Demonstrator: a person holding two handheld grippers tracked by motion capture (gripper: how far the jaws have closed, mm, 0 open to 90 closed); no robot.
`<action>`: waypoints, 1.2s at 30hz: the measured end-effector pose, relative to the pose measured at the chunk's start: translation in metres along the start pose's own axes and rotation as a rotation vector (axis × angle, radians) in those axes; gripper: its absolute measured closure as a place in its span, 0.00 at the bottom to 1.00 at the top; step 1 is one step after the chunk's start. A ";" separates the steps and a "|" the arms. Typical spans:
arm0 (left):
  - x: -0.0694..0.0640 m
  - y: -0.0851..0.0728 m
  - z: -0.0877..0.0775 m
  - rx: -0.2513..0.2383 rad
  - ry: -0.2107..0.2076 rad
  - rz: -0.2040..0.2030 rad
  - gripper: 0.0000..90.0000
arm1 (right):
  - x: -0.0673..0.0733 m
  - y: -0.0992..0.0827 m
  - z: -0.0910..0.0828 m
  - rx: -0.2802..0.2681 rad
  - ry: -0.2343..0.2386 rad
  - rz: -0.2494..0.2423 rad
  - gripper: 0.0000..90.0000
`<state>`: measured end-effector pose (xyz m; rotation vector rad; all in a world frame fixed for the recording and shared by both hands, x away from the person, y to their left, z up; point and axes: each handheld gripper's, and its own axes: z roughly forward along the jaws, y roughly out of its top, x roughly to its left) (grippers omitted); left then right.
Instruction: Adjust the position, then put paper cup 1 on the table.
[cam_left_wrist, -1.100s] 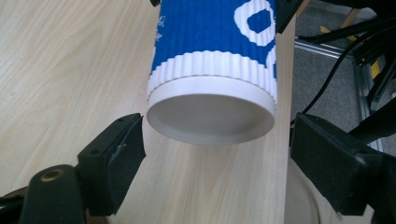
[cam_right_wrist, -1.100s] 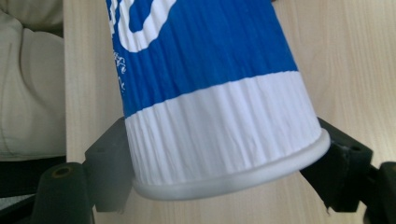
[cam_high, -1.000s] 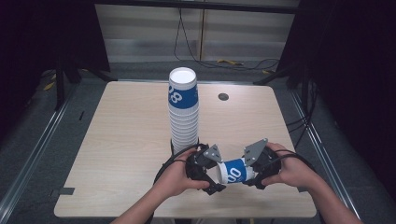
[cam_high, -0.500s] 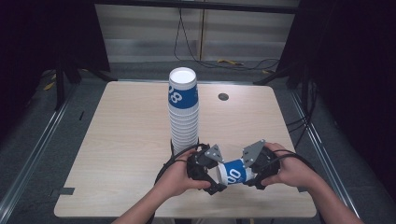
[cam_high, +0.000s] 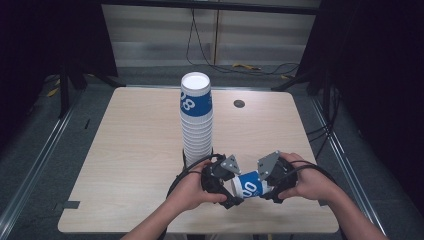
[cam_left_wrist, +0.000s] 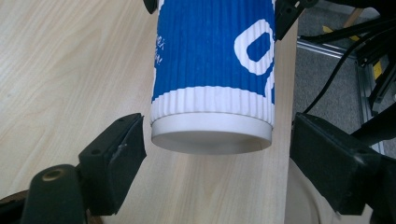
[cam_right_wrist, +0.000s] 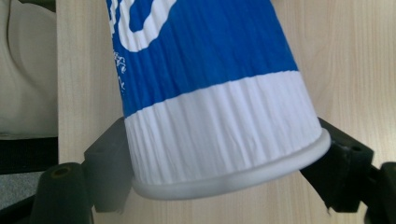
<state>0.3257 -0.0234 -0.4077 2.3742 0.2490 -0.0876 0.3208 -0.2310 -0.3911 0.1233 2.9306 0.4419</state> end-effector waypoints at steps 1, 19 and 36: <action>0.000 0.000 0.000 0.001 0.000 -0.001 0.20 | 0.000 0.000 0.000 0.004 0.000 -0.003 0.22; -0.004 0.001 0.010 0.001 0.006 0.008 0.22 | 0.003 0.008 -0.002 0.064 -0.010 -0.050 0.22; -0.002 -0.002 0.013 -0.020 -0.016 0.035 0.33 | 0.007 0.014 -0.004 0.007 -0.012 -0.092 0.19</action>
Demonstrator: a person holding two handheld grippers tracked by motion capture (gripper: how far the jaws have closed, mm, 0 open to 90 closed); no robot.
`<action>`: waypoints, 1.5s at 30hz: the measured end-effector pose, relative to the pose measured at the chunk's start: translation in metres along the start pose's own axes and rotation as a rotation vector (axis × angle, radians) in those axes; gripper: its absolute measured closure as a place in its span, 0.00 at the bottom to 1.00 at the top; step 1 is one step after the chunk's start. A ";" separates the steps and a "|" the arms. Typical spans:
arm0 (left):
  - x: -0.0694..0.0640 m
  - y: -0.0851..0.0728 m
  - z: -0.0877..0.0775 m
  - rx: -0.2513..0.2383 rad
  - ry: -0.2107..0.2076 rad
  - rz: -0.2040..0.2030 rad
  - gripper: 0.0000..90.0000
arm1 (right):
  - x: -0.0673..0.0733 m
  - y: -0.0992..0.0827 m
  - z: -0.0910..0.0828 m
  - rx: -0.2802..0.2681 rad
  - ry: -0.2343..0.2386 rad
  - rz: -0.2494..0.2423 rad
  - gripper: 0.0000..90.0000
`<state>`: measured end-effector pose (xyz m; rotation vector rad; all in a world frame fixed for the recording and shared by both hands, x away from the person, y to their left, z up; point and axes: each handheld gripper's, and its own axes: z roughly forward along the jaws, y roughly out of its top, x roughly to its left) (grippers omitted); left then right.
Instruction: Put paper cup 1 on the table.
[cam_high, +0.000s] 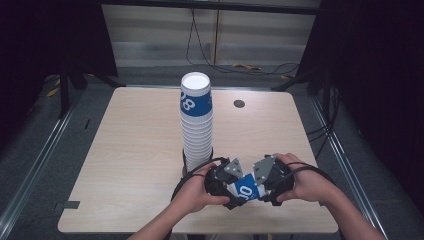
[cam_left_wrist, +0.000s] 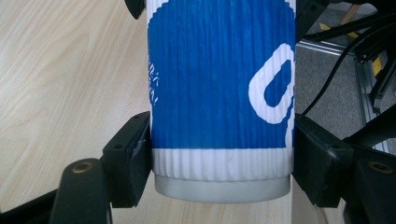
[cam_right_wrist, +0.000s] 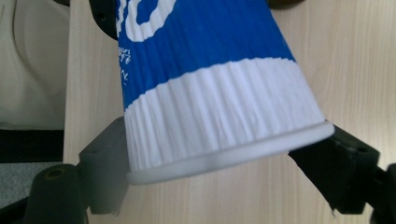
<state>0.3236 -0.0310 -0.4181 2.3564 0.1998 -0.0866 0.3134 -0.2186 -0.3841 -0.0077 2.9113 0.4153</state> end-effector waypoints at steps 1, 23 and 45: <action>0.000 -0.001 -0.001 -0.006 -0.014 -0.005 0.33 | 0.000 -0.001 -0.001 -0.014 0.001 0.003 0.18; 0.008 -0.017 -0.019 -0.109 -0.060 -0.062 0.33 | -0.006 -0.023 -0.006 -0.284 0.067 0.136 0.16; 0.011 -0.027 -0.019 -0.125 -0.070 -0.070 0.32 | -0.009 -0.019 -0.011 -0.353 0.062 0.157 0.16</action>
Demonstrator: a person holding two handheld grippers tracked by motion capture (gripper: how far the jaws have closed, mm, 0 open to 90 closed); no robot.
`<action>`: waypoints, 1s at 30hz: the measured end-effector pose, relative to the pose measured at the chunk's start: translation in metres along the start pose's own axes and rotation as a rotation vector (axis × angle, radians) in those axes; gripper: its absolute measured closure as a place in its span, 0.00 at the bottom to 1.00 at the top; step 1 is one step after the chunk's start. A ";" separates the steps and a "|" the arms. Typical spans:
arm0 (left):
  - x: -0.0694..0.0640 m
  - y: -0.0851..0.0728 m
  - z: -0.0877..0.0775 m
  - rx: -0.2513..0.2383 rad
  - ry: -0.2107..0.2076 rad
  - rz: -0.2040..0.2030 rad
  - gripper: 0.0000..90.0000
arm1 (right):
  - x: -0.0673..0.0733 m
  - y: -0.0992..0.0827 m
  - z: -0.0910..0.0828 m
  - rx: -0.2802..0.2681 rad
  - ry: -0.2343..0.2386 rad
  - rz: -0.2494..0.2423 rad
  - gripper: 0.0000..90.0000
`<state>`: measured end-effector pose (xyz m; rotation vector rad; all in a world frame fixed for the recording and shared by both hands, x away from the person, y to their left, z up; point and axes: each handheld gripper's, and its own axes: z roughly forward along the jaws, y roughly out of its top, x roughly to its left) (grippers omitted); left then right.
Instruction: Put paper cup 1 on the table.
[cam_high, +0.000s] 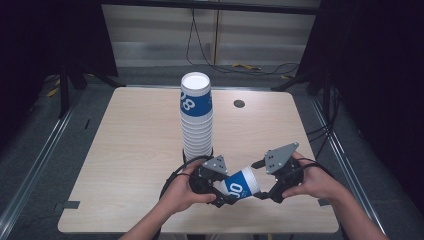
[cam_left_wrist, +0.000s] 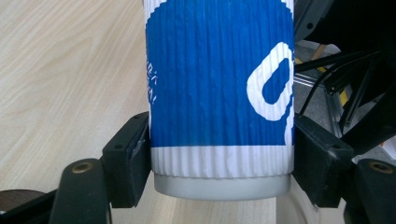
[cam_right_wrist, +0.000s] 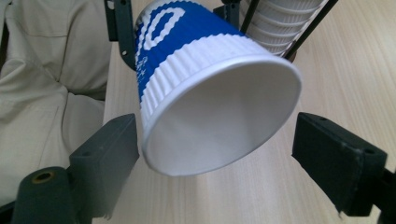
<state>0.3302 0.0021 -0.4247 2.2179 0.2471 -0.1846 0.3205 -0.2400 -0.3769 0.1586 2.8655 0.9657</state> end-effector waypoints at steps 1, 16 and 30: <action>0.000 0.000 0.000 -0.008 0.000 0.003 0.32 | 0.000 0.000 0.000 -0.005 0.004 0.006 0.16; -0.001 0.000 0.002 -0.019 -0.006 0.008 0.32 | -0.002 0.000 0.006 -0.042 0.024 0.021 0.14; 0.003 -0.003 0.000 -0.036 0.000 0.030 0.33 | -0.004 0.002 0.009 -0.070 0.022 0.007 0.19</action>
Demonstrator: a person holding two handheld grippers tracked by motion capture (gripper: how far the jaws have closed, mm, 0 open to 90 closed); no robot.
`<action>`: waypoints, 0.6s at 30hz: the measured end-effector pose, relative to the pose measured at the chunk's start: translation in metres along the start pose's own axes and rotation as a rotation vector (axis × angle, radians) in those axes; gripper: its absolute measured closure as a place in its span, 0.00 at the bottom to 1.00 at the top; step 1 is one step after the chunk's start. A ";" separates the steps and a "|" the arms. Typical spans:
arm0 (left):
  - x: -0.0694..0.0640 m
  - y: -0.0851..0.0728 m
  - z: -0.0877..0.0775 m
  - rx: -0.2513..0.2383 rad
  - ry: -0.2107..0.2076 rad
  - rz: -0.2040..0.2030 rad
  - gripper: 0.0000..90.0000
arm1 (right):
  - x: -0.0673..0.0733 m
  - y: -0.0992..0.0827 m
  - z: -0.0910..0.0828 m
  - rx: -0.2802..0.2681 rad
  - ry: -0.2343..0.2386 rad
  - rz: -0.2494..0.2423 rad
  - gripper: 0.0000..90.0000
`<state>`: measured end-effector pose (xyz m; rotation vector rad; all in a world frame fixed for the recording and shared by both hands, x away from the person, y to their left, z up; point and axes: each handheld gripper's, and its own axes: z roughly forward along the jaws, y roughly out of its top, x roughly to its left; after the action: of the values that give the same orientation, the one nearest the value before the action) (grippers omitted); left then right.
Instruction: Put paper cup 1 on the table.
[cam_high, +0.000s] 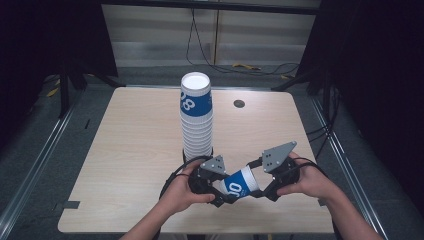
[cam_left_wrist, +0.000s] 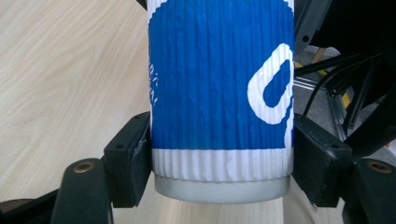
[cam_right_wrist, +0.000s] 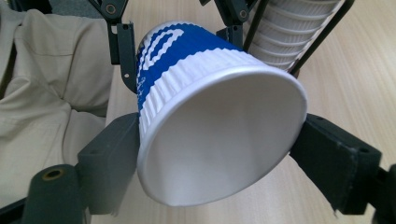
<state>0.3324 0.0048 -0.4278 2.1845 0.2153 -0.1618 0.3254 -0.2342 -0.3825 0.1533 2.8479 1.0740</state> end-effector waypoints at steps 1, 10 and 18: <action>0.000 0.000 0.000 -0.003 0.004 0.001 0.33 | 0.000 0.000 0.000 0.003 0.001 0.004 0.20; -0.002 -0.003 0.005 0.045 0.041 0.014 0.27 | -0.002 -0.002 -0.003 0.021 0.002 0.032 0.21; -0.005 -0.006 0.008 0.097 0.062 0.022 0.22 | -0.006 -0.010 -0.008 0.118 -0.064 0.071 0.20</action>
<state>0.3261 0.0014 -0.4357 2.2898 0.2220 -0.0940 0.3293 -0.2477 -0.3825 0.2947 2.8677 0.8960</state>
